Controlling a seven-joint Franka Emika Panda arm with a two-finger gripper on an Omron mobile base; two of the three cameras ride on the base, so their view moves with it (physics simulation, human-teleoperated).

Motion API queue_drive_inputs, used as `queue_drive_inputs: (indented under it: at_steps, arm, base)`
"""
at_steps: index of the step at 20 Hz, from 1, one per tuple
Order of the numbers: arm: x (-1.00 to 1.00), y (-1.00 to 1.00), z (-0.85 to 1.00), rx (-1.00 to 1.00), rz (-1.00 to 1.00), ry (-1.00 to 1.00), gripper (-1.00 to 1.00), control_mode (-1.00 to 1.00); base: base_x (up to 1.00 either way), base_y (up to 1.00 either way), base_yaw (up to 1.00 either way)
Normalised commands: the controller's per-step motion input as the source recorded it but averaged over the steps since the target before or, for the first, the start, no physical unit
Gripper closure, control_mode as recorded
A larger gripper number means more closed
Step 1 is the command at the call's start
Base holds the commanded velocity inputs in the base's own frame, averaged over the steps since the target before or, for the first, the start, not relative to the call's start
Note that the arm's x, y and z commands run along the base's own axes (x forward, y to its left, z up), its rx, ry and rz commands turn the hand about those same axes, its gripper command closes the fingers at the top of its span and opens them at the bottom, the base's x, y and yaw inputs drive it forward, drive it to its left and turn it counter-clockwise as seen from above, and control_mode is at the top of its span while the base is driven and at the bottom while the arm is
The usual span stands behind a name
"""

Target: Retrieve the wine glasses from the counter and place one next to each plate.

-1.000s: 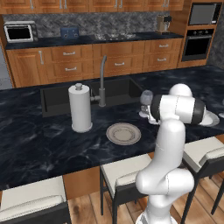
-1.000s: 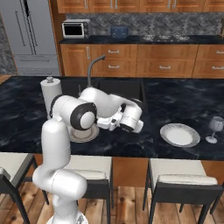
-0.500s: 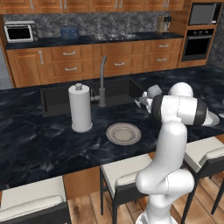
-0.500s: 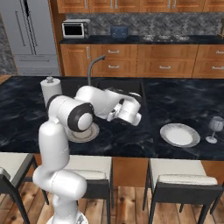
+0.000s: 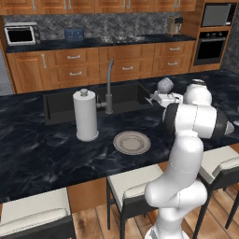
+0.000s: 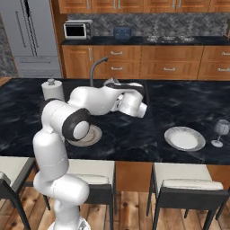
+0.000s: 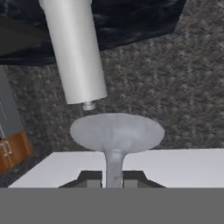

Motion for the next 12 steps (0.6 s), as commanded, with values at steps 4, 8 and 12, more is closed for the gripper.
queue_drive_inputs:
  at_steps: [4, 8, 12]
  arm:
    - [0.14, -0.07, 0.02, -0.18, 0.0, 0.13, 1.0, -1.0]
    - [0.08, -0.23, -0.2, -0.11, 0.0, 0.06, 1.0, -1.0]
    - [-0.02, -0.36, -0.11, -0.01, 0.05, -0.05, 1.0, -1.0]
  base:
    - [0.0, 0.0, 0.0]
    - [0.0, 0.0, 0.0]
    - [0.0, 0.0, 0.0]
